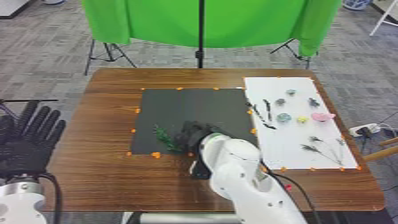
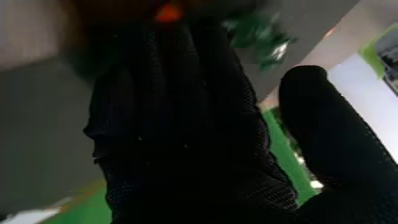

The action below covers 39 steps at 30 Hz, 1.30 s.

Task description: Arrange flowers

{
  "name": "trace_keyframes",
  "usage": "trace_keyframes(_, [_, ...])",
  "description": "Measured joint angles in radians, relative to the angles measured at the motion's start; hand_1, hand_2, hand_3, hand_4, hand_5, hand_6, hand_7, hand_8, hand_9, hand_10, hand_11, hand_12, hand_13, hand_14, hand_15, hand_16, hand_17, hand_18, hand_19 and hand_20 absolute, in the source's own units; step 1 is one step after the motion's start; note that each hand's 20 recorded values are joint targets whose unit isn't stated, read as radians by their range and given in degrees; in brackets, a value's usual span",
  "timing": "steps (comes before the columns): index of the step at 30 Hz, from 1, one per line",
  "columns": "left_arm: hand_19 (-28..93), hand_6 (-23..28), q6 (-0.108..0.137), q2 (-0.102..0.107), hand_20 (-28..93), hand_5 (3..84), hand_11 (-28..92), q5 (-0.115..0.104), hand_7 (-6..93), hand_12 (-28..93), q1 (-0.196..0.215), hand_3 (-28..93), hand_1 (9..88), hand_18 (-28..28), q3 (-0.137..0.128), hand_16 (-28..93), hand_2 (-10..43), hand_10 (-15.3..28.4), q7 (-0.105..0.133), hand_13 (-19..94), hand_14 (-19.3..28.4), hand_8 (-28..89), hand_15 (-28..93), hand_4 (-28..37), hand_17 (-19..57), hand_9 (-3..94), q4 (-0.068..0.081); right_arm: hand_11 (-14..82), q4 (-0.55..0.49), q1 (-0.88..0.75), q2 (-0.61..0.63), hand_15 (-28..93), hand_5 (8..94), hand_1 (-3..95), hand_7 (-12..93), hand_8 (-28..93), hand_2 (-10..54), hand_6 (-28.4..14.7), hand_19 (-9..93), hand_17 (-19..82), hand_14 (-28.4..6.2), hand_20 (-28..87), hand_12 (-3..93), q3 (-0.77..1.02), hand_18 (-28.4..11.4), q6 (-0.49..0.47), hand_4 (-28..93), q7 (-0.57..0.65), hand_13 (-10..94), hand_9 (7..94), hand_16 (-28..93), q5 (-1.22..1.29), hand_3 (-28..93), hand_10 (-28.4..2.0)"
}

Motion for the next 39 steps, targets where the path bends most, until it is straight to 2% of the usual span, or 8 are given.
trace_keyframes(5, [28,6.3,0.000,0.005,11,39.5,13,0.000,10.1,7,-0.010,79,21.8,11.4,0.012,-2,12.2,12.1,-0.008,29,11.0,-10,11,-28.3,-4.2,34.1,0.001,21.9,0.005,-0.001,-0.027,63,74.2,25.3,17,-9,15.3,-7.9,88,32,-20.0,30,19.8,-0.023,-25.9,-0.023,-17,0.024,63,74.4,21,0.047,77,-22.0])
trace_keyframes(11, [28,6.2,0.017,0.022,11,39.6,13,0.000,10.2,8,-0.011,79,21.9,11.4,0.012,-2,12.3,12.1,-0.009,29,10.9,-10,11,-28.3,-4.2,34.5,0.001,20.6,0.018,0.005,-0.044,62,72.9,25.1,16,-10,15.6,-7.9,88,32,-19.9,30,19.1,-0.077,-25.8,-0.025,-17,0.001,62,73.4,22,0.022,77,-22.0])
trace_keyframes(16, [28,6.3,0.024,0.038,11,39.6,13,0.000,10.2,7,-0.031,79,21.8,11.4,0.029,-2,12.4,12.1,-0.017,29,11.0,-10,11,-28.3,-4.2,34.6,0.002,19.6,0.038,0.007,-0.069,62,71.2,24.9,15,-10,15.4,-8.0,88,31,-19.6,29,18.8,-0.094,-25.6,-0.025,-17,-0.028,62,71.8,22,0.000,77,-22.0])
trace_keyframes(23, [28,6.3,0.024,0.040,11,39.7,13,-0.001,10.3,8,-0.036,79,21.8,11.4,0.033,-2,12.4,12.2,-0.021,29,11.0,-10,12,-28.3,-4.2,34.7,0.003,19.0,0.056,0.006,-0.080,63,68.2,24.4,13,-10,14.9,-9.0,88,31,-19.5,29,18.3,-0.096,-25.4,0.027,-17,-0.048,61,69.0,22,-0.036,77,-22.2])
trace_keyframes(26, [28,6.3,0.024,0.039,11,39.7,13,-0.002,10.4,8,-0.029,79,21.8,11.4,0.031,-2,12.4,12.1,-0.020,29,11.1,-10,12,-28.3,-4.2,34.7,0.003,19.1,0.063,0.005,-0.079,63,68.8,24.4,14,-9,14.8,-8.8,88,31,-19.5,29,18.1,-0.094,-25.4,0.065,-17,-0.051,61,69.3,21,-0.046,77,-22.2])
trace_keyframes(32, [28,6.4,0.021,0.034,11,39.8,13,-0.003,10.2,8,-0.026,79,21.8,11.4,0.030,-1,12.4,12.3,-0.014,29,11.1,-10,12,-28.3,-4.3,34.7,0.003,19.2,0.057,0.005,-0.072,63,70.5,24.4,17,-9,14.8,-8.0,89,32,-19.6,29,18.1,-0.084,-25.7,0.063,-17,-0.051,62,70.8,21,-0.039,77,-22.3])
trace_keyframes(39, [28,6.4,0.010,-0.002,11,39.8,13,-0.003,10.3,8,0.000,79,21.8,11.5,0.000,-2,12.4,12.3,0.001,29,11.1,-10,12,-28.3,-4.2,34.8,0.001,20.0,-0.051,-0.007,0.001,61,74.2,25.0,19,-9,12.8,-7.9,89,33,-19.4,29,18.5,-0.006,-26.3,0.107,-17,-0.031,64,73.7,20,0.055,76,-22.3])
